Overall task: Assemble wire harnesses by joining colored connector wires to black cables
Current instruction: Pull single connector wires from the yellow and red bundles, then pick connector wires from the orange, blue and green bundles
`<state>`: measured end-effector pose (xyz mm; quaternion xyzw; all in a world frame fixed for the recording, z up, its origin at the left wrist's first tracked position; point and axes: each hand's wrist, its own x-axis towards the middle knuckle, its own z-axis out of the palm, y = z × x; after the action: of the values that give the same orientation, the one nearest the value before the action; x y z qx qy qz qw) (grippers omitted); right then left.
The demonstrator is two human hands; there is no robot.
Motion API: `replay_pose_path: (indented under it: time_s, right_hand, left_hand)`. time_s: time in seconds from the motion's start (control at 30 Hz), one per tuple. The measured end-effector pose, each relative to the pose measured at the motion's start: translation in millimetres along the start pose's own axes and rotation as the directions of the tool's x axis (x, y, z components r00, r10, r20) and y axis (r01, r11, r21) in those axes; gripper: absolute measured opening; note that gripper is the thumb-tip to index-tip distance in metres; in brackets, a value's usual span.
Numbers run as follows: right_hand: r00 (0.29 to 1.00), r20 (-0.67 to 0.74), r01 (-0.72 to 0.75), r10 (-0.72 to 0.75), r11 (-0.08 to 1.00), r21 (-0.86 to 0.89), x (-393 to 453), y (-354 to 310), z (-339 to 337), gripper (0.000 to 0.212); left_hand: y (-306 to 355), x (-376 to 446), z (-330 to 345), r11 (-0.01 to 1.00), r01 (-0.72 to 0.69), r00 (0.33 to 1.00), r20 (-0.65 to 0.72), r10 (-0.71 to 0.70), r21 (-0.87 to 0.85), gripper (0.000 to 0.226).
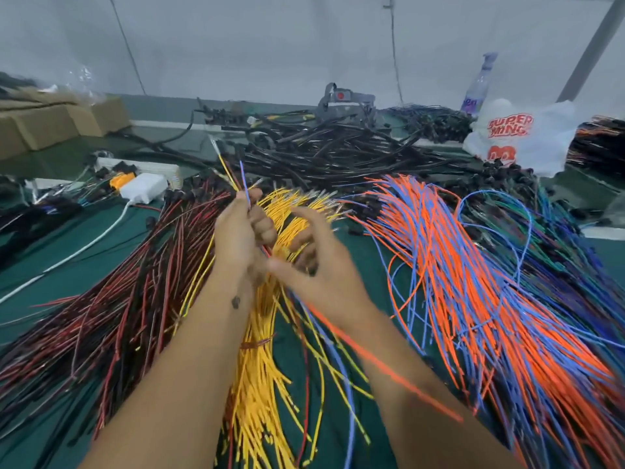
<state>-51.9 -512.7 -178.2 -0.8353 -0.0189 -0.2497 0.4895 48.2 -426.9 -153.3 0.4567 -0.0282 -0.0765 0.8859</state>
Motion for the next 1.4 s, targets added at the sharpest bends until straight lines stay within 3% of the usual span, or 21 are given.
replay_pose_path:
  time_s: [0.03, 0.1, 0.17, 0.23, 0.27, 0.33, 0.4, 0.47, 0.53, 0.67, 0.83, 1.0, 1.07, 1.13, 1.27, 1.33, 1.4]
  right_hand:
    - [1.0, 0.016, 0.028, -0.027, 0.998, -0.049, -1, -2, 4, 0.067]
    - [0.999, -0.034, 0.028, -0.029, 1.0, -0.011, 4, -8, 7, 0.059]
    - [0.988, -0.153, -0.002, 0.012, 0.998, 0.064, 9, -14, 2, 0.046]
    - [0.958, -0.284, -0.008, 0.029, 0.997, 0.073, 16, -20, -14, 0.03]
    - [0.942, -0.334, -0.013, 0.038, 0.997, 0.078, 21, -22, -26, 0.025]
    - [0.915, -0.397, -0.041, 0.064, 0.997, 0.068, 29, -23, -55, 0.014]
    - [0.902, -0.419, -0.123, 0.104, 0.992, -0.017, 32, -17, -85, 0.008]
    - [0.883, -0.444, -0.241, 0.15, 0.958, -0.156, 27, -2, -118, 0.009]
    - [0.841, -0.496, -0.345, 0.218, 0.921, -0.18, 14, 17, -155, 0.009]
    - [0.759, -0.581, -0.486, 0.294, 0.85, -0.205, -18, 48, -216, 0.01]
    - [0.773, -0.54, -0.593, 0.334, 0.685, -0.424, -22, 73, -242, 0.027]
    - [0.829, -0.362, -0.558, 0.426, 0.661, -0.501, -11, 73, -240, 0.017]
    - [0.841, -0.425, -0.527, 0.335, 0.685, -0.502, -11, 74, -239, 0.006]
    - [0.815, -0.531, -0.495, 0.233, 0.756, -0.428, -12, 73, -237, 0.008]
    - [0.772, -0.595, -0.461, 0.224, 0.842, -0.281, -20, 69, -236, 0.018]
    - [0.711, -0.671, -0.522, 0.21, 0.797, -0.303, -25, 70, -246, 0.015]
    - [0.64, -0.741, -0.647, 0.204, 0.663, -0.377, -30, 73, -261, 0.024]
  left_hand:
    - [-3, -2, 5, 0.981, -0.063, 0.998, 0.033, 0.058, 0.186, 0.03]
    - [-2, -1, 17, 0.765, -0.283, 0.959, 0.183, 0.217, 0.579, 0.032]
    - [6, 5, 38, 0.505, -0.456, 0.888, 0.333, 0.318, 0.732, 0.033]
    - [13, 10, 60, 0.389, -0.519, 0.849, 0.408, 0.334, 0.761, 0.029]
    - [13, 11, 71, 0.401, -0.517, 0.853, 0.414, 0.319, 0.756, 0.028]
    - [3, 4, 93, 0.592, -0.432, 0.899, 0.372, 0.229, 0.68, 0.031]
    - [-20, -13, 113, 0.809, -0.24, 0.951, 0.299, 0.084, 0.537, 0.034]
    - [-49, -36, 122, 0.925, -0.013, 0.963, 0.255, -0.091, 0.379, 0.035]
    - [-77, -55, 117, 0.937, 0.125, 0.945, 0.25, -0.213, 0.326, 0.036]
    - [-97, -66, 102, 0.921, 0.134, 0.941, 0.246, -0.235, 0.367, 0.033]
    - [-101, -67, 95, 0.934, 0.051, 0.943, 0.292, -0.162, 0.353, 0.035]
    - [-102, -66, 93, 0.926, 0.035, 0.941, 0.3, -0.158, 0.377, 0.035]
    - [-103, -65, 93, 0.922, 0.03, 0.937, 0.309, -0.16, 0.385, 0.034]
    - [-103, -65, 93, 0.918, 0.028, 0.932, 0.322, -0.168, 0.397, 0.035]
    - [-104, -64, 93, 0.904, 0.012, 0.927, 0.333, -0.17, 0.427, 0.036]
    - [-106, -64, 93, 0.899, 0.0, 0.925, 0.342, -0.167, 0.438, 0.036]
    - [-106, -64, 93, 0.899, -0.003, 0.924, 0.346, -0.165, 0.438, 0.036]
